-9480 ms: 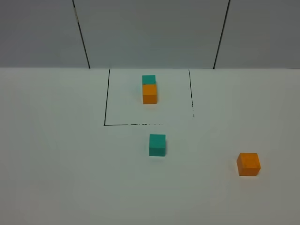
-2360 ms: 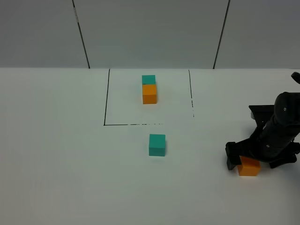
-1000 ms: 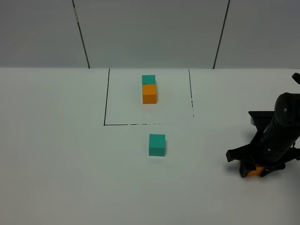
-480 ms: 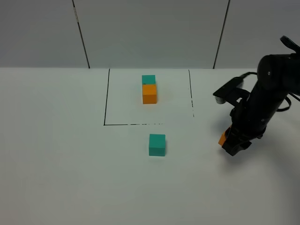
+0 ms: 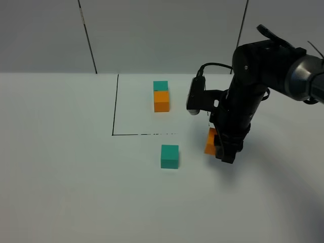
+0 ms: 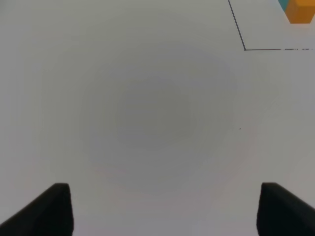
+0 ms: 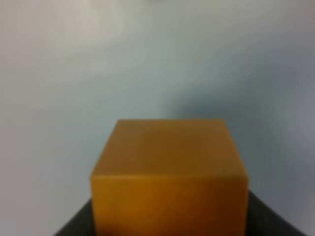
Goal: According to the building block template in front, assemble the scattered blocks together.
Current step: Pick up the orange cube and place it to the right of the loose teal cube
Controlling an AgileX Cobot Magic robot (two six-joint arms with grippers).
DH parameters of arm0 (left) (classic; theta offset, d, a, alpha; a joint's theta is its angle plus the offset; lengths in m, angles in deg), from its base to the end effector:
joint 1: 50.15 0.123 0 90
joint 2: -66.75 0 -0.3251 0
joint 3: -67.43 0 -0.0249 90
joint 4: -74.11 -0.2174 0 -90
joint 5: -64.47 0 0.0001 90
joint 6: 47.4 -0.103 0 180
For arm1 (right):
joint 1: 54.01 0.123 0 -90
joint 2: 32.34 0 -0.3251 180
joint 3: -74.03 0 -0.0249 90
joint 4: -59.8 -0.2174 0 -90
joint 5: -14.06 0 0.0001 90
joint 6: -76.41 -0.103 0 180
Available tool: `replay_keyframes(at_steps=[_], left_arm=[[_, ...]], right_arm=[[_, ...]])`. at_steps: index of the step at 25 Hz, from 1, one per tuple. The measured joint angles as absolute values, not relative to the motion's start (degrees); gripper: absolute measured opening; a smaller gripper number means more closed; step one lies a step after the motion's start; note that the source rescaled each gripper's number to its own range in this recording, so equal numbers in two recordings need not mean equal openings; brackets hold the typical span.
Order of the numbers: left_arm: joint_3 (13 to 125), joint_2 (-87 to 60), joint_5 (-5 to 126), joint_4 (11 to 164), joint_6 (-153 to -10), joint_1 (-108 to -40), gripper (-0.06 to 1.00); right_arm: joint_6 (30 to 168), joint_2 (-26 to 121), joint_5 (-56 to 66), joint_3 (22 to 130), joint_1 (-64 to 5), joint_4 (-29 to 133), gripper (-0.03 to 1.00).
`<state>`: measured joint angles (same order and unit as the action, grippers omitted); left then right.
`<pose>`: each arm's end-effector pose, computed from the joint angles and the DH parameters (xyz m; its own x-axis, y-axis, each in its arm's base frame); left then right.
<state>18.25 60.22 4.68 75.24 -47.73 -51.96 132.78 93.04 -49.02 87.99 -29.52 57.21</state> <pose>-0.0645 0.0003 0.2586 -0.4304 0.0094 -0.9026 0.0452 0.9989 -0.0111 0.3710 0.1735 0.2294 -0.1740 -0.9808 -0.0879 -0.9822 0.1793 -0.0561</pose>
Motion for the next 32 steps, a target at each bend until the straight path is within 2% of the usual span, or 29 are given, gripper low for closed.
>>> replay_keyframes(at_steps=[10, 20, 32], left_arm=[[18.25, 60.22, 4.68, 75.24, -47.78, -51.96, 0.70], [18.25, 60.22, 4.68, 75.24, -47.78, -51.96, 0.70], [18.25, 60.22, 4.68, 75.24, -47.78, -51.96, 0.70]], right_arm=[[130.83, 102.88, -50.00, 92.58, -27.10, 66.68, 0.00], [130.99, 108.15, -49.64, 99.20, -24.61, 66.87, 0.00], [131.27, 109.73, -49.64, 100.12, -23.84, 66.10, 0.00]])
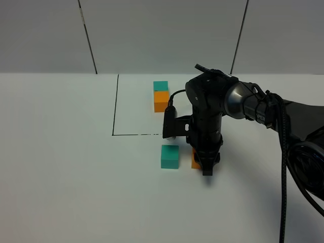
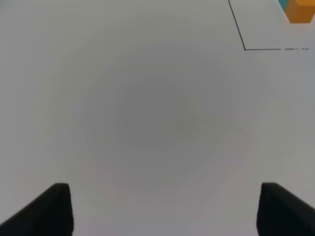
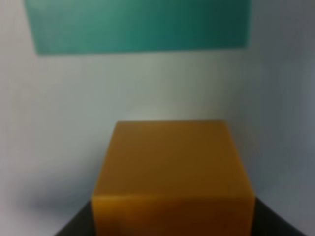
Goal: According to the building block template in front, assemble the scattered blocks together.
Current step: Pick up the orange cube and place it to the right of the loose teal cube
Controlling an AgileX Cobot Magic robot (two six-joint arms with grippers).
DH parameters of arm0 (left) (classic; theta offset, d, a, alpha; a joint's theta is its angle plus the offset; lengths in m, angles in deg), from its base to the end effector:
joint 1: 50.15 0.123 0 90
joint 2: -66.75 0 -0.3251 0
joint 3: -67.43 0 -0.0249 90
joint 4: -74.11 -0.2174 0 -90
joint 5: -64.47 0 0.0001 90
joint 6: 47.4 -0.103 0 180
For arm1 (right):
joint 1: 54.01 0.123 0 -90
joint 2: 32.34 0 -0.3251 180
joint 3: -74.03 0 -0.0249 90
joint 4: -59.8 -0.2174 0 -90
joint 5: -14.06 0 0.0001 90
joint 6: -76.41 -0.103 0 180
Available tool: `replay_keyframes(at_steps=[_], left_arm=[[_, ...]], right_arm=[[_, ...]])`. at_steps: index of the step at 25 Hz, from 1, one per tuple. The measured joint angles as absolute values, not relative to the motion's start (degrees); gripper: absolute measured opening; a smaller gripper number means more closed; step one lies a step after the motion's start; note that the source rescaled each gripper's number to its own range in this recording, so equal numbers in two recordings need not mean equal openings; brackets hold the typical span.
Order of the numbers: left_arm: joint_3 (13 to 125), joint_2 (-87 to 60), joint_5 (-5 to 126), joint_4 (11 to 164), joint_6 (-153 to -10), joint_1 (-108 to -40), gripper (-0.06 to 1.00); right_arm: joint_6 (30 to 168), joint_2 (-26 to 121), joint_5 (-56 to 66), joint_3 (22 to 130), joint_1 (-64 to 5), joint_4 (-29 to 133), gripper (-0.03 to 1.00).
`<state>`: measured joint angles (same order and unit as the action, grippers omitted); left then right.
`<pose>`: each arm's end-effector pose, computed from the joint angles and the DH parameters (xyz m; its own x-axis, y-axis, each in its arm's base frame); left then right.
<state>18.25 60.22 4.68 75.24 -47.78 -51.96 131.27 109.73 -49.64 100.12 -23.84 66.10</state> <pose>-0.0645 0.0003 0.2586 -0.4304 0.0103 -0.9026 0.0455 0.9989 -0.0103 0.4058 0.2242 0.1475 -0.0405 -0.9961 0.0788 -0.9976 0.0358 -0.0594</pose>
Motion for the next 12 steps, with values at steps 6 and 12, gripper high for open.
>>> replay_keyframes(at_steps=[6, 12], left_arm=[[18.25, 60.22, 4.68, 75.24, -47.78, -51.96, 0.70], [18.25, 60.22, 4.68, 75.24, -47.78, -51.96, 0.70]], right_arm=[[131.23, 109.73, -49.59, 100.19, -23.55, 64.89, 0.00], [131.23, 109.88, -49.59, 100.44, -23.30, 64.81, 0.00]])
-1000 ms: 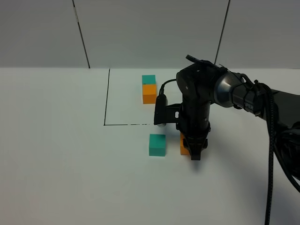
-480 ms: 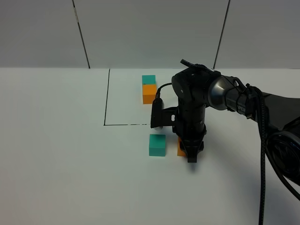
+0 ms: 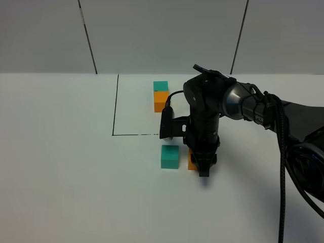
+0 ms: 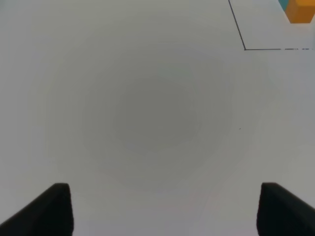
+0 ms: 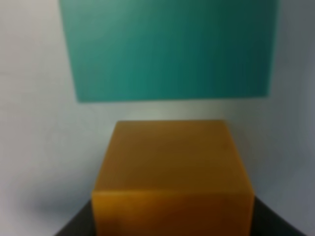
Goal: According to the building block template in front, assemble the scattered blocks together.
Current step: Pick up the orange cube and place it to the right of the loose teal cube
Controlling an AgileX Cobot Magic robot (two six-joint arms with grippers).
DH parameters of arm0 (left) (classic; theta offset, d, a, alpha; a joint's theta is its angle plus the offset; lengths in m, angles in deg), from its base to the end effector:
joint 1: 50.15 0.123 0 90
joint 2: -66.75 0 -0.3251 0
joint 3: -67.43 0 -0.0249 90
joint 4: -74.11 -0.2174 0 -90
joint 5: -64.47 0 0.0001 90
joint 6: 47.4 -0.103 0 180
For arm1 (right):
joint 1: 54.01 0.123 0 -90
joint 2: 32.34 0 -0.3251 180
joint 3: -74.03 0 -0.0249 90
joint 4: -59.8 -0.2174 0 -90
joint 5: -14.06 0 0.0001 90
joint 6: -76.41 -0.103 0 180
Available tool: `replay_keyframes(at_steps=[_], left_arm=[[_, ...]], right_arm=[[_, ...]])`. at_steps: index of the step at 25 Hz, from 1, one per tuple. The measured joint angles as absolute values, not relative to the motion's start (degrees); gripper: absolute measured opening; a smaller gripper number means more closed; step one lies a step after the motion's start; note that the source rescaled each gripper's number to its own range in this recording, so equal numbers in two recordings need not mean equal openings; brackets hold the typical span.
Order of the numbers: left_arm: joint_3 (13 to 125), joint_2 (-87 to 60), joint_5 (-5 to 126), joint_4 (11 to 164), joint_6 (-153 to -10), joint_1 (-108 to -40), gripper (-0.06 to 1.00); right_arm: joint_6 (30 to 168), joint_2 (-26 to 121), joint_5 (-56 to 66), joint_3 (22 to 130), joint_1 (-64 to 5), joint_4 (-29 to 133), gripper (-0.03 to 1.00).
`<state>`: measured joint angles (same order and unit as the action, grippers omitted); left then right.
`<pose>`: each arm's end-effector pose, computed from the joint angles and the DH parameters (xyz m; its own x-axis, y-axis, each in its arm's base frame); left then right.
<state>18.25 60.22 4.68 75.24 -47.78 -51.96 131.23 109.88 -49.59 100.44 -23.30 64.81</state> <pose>-0.0645 0.0003 0.2586 -0.4304 0.0103 -0.9026 0.0455 0.9989 -0.0103 0.4035 0.2303 0.1473 -0.0410 -0.9974 0.0597 -0.9979 0.0379 -0.0518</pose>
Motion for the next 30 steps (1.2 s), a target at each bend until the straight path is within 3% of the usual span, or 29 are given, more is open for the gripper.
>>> replay_keyframes(at_steps=[30], left_arm=[[18.25, 60.22, 4.68, 75.24, -47.72, -51.96, 0.70]], right_arm=[[130.78, 112.19, -51.31, 105.10, -22.04, 63.30, 0.00]])
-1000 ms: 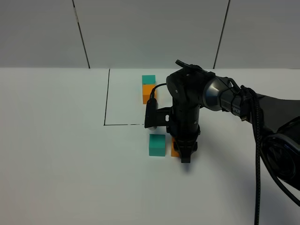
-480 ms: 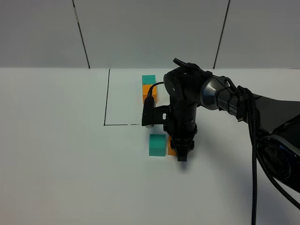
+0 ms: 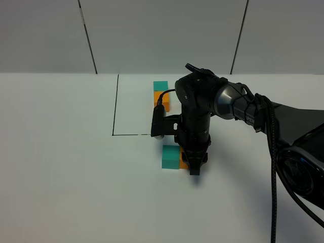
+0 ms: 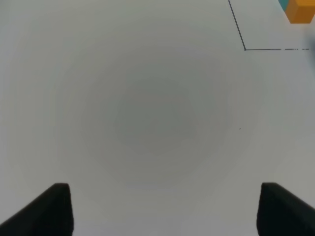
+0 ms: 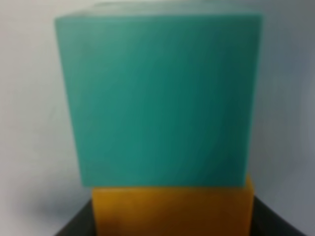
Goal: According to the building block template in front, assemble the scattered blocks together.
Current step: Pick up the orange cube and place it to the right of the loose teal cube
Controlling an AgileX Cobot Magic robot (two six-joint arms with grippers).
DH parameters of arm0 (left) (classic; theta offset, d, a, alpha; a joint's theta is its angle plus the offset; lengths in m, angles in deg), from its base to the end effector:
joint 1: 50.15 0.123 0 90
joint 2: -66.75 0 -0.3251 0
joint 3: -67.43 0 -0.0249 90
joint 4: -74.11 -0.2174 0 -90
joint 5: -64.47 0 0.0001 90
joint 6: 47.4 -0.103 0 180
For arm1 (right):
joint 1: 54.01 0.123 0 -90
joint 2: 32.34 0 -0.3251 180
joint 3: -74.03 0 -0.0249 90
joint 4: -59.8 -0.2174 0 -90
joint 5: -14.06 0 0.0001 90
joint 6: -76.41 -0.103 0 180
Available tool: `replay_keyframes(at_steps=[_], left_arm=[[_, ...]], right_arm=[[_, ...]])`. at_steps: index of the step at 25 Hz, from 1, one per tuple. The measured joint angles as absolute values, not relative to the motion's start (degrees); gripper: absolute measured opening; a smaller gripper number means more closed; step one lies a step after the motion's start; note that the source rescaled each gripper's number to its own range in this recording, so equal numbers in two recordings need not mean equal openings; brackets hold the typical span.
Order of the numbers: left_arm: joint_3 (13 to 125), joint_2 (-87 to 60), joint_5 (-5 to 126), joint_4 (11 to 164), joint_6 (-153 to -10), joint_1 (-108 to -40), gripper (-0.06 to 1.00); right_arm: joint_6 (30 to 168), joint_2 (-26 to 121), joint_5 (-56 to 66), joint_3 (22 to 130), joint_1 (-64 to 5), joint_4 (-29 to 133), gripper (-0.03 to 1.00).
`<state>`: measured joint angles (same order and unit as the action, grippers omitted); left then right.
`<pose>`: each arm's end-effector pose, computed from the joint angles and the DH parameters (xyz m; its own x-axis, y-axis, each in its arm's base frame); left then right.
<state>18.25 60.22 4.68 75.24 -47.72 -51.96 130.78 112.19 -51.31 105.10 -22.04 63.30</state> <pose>-0.0645 0.0003 0.2586 -0.4304 0.0093 -0.9026 0.0451 0.9989 -0.0113 0.4070 0.2473 0.1451 -0.0398 -0.9986 0.0340 -0.9981 0.0381 -0.0486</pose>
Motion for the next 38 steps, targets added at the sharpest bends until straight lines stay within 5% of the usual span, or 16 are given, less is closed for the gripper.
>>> replay_keyframes(at_steps=[20, 23, 28, 30, 38], left_arm=[[18.25, 60.22, 4.68, 75.24, -47.72, -51.96, 0.70], [18.25, 60.22, 4.68, 75.24, -47.72, -51.96, 0.70], [18.25, 60.22, 4.68, 75.24, -47.77, -51.96, 0.70], [18.25, 60.22, 4.68, 75.24, -47.77, -51.96, 0.70], [18.25, 60.22, 4.68, 75.24, -47.83, -51.96, 0.70]], right_arm=[[131.85, 112.19, -49.35, 105.10, -21.99, 61.59, 0.01], [131.85, 112.26, -48.73, 105.10, -21.99, 60.71, 0.20], [131.85, 112.26, -48.48, 105.10, -21.74, 60.58, 0.82], [130.95, 112.26, -48.23, 105.10, -21.74, 60.71, 0.97], [123.78, 109.58, -50.44, 104.91, -21.79, 62.25, 0.99]])
